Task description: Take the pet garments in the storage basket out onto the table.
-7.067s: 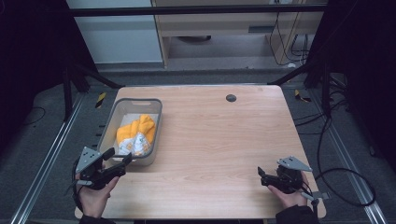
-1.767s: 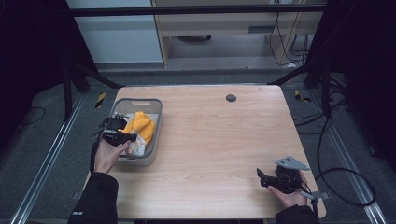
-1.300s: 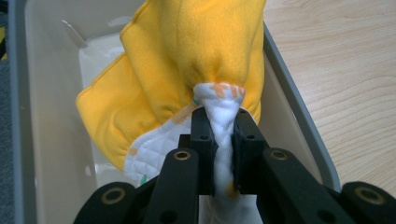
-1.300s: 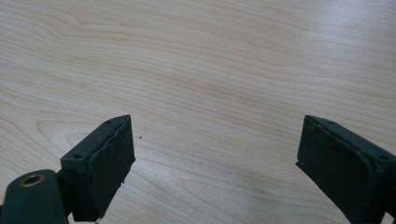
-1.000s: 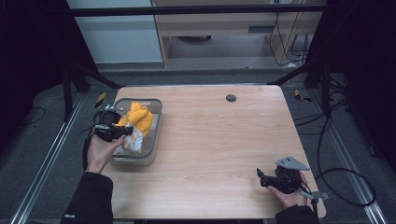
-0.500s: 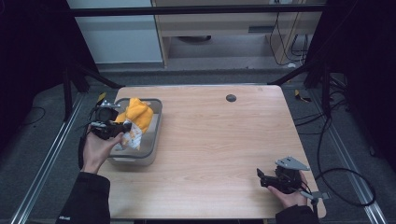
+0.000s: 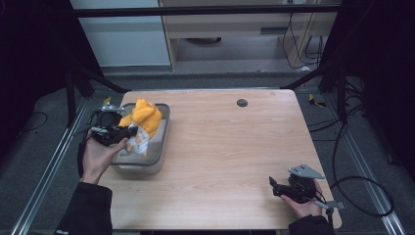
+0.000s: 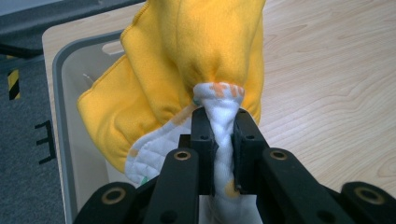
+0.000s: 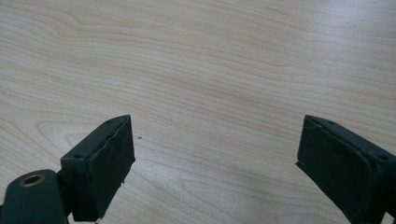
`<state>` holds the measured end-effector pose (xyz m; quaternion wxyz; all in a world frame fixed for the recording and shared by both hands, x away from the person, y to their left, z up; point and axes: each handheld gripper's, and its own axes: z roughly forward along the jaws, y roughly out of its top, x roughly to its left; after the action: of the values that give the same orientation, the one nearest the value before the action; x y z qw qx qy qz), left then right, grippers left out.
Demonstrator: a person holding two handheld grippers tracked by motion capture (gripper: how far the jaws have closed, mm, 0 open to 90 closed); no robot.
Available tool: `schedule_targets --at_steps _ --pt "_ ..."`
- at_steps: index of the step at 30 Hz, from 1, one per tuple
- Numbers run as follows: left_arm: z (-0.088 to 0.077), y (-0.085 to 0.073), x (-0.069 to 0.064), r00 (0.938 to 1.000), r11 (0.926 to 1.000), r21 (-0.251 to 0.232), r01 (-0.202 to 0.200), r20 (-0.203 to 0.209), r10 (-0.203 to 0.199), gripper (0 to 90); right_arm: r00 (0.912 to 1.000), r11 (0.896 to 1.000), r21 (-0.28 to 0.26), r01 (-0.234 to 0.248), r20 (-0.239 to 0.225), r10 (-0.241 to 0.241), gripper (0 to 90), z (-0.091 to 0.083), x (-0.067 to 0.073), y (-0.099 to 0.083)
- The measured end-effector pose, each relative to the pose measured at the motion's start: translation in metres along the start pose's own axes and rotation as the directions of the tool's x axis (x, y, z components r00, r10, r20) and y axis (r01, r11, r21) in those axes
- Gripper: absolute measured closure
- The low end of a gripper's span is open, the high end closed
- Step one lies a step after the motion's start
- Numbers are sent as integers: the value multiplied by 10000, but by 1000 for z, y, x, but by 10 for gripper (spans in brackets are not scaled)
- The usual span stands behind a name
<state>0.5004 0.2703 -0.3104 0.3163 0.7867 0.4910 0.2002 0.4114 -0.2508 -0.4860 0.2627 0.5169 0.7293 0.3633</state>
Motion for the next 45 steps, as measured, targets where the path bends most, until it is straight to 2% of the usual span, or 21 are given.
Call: schedule_targets --at_steps 13,17,24,32,37,45 --pt "-7 5 -22 9969 9984 -137 -540 569 547 812 10000 10000 -16 16 34 -16 109 0 0 0" --pt "-8 6 -31 9937 9972 -205 -724 838 739 812 10000 10000 -4 -61 5 61 109 0 0 0" --pt "-12 10 -45 9880 9936 -321 -1080 1077 1109 812 10000 10000 -47 -1 32 1 108 0 -1 0" --pt "-10 13 -63 9783 9882 -437 -1468 1410 1516 812 10000 10000 -84 -26 26 26 109 -1 -1 0" --pt "-6 16 -76 9699 9832 -415 -1778 1615 1822 812 9999 9999 -70 -123 -6 123 109 -1 0 0" --pt "0 18 -91 9601 9783 -475 -2016 1878 2070 812 10000 9999 -83 -88 -8 88 109 -2 -1 0"
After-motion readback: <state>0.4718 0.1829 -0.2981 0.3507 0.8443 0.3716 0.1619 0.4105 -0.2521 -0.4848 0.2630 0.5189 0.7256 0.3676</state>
